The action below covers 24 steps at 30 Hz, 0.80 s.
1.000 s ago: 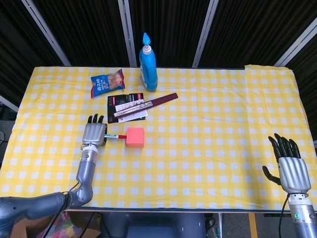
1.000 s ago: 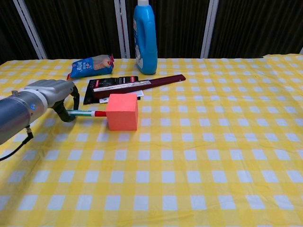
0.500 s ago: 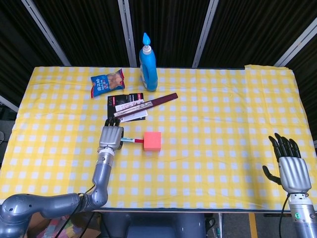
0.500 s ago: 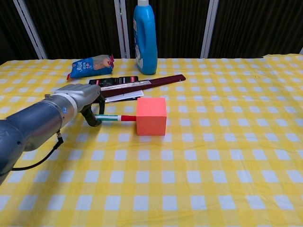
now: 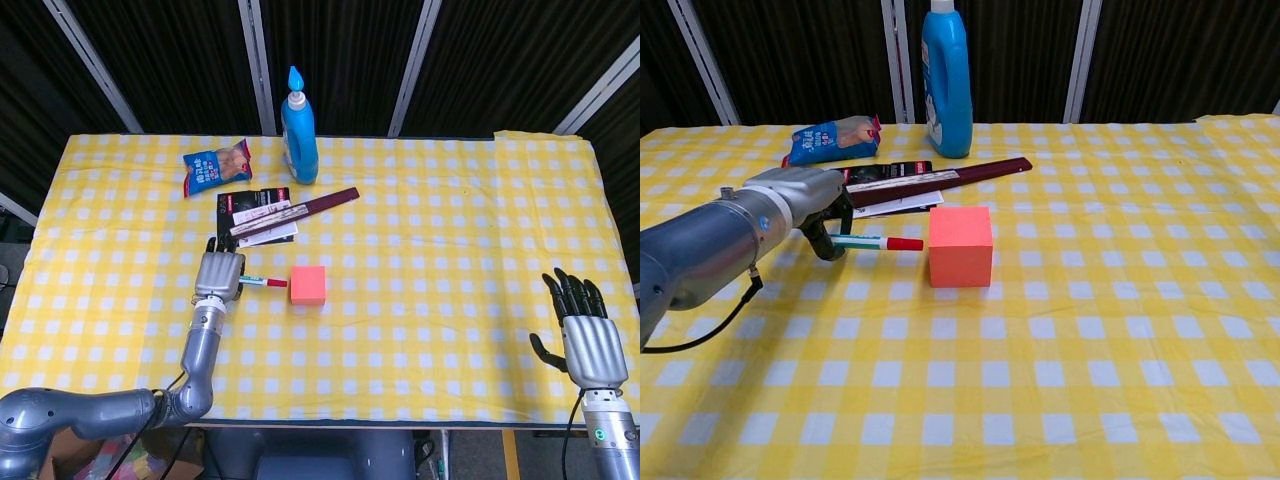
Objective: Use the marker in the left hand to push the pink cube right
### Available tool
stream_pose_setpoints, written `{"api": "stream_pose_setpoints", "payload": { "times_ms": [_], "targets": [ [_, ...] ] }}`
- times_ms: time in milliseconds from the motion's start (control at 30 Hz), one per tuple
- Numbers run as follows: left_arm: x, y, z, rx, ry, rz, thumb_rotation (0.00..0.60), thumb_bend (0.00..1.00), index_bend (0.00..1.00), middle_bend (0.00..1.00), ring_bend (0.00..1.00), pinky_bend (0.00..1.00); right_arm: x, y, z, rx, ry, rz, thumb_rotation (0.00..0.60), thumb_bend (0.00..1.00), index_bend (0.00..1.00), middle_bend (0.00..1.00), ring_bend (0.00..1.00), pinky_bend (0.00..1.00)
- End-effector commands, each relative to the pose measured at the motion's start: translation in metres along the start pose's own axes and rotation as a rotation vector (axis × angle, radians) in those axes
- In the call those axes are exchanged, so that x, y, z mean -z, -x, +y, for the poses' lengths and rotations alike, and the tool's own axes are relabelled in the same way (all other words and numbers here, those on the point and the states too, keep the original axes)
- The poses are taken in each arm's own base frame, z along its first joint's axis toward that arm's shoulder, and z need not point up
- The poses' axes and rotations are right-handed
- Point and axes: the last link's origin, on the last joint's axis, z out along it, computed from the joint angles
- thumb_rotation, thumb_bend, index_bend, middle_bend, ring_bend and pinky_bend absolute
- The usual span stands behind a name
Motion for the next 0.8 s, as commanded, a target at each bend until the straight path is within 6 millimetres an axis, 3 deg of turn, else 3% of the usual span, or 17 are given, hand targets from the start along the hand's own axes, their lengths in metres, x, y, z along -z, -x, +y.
{"api": "stream_pose_setpoints", "payload": {
  "times_ms": [33, 800],
  "targets": [
    [0.000, 0.002, 0.006, 0.002, 0.010, -0.008, 0.600, 0.45, 0.58, 0.11, 0.00, 0.08, 0.000, 0.000, 0.000, -0.001, 0.001, 0.000, 0.600, 0.38, 0.00, 0.00, 0.00, 0.00],
    [-0.006, 0.000, 0.079, 0.000, 0.083, -0.010, 0.600, 0.45, 0.58, 0.11, 0.00, 0.08, 0.000, -0.001, 0.002, 0.008, -0.001, 0.000, 0.600, 0.38, 0.00, 0.00, 0.00, 0.00]
  ]
}}
